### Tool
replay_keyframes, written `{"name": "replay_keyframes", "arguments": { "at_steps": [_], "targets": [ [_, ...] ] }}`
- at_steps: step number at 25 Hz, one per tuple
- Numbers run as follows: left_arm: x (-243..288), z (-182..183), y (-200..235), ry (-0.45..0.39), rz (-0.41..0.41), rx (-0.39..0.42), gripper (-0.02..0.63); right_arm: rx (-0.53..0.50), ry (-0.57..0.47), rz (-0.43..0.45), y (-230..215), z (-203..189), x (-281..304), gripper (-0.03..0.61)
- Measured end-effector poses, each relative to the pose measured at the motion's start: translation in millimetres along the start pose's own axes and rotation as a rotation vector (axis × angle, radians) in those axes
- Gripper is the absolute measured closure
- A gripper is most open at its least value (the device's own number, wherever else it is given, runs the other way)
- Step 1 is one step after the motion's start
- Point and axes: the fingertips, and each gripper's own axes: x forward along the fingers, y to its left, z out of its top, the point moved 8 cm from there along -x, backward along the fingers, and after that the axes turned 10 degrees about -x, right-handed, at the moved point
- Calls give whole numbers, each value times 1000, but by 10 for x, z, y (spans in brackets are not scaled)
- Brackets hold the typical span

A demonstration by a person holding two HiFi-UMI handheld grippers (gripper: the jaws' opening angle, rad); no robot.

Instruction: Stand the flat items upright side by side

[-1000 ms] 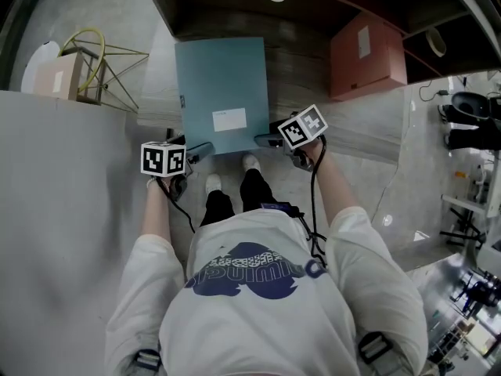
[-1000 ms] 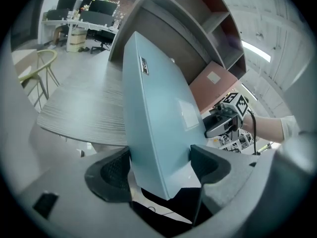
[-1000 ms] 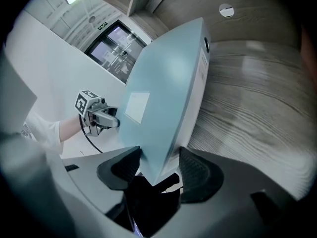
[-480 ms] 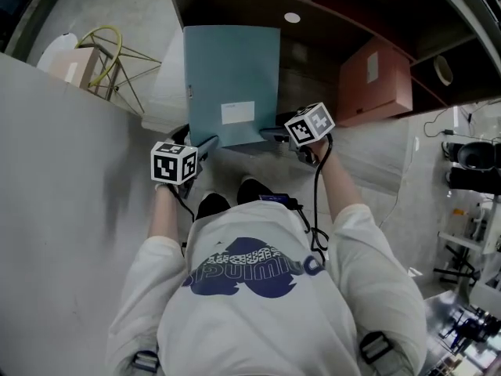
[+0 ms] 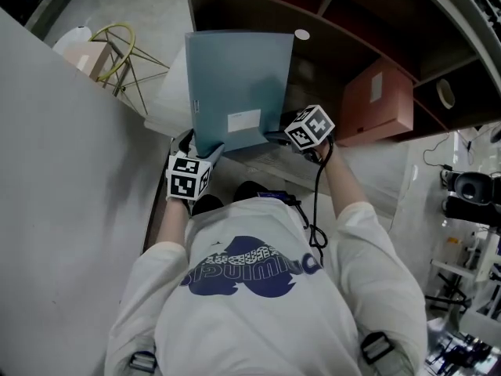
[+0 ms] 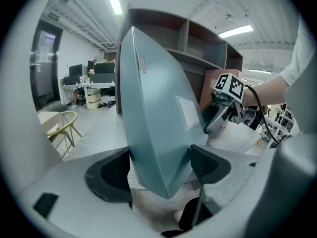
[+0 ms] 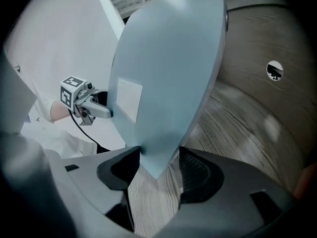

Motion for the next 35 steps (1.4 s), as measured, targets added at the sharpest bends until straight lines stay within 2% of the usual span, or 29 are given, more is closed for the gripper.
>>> {"name": "replay_keyframes", "arguments": {
  "at_steps": [5,13,16,21,26,32,35],
  "targets": [
    [-56,-160,-117,-62,69,49,221,-94,54,-31,29,19,-22,341],
    [-15,-358,-200,-58,112,63,221,-130,59,-47,63,-34,-41,353],
    [35,-480,-215,-33,119,107,222,-150,55,-44,74,-59,-51,356],
    [-4,-595,-310,62,132,155,236,-162,68,-22,81,-86,-78,357],
    [-44,-585,-392,70,163,163,236,-180,61,-12,69,-70,-96,356],
    [28,-519,-459,32,234,251,236,-218,35,-28,-40,-89,-91,356],
    [126,-466,-457,13,246,267,236,-239,23,-44,-148,-78,-100,356]
  ]
}}
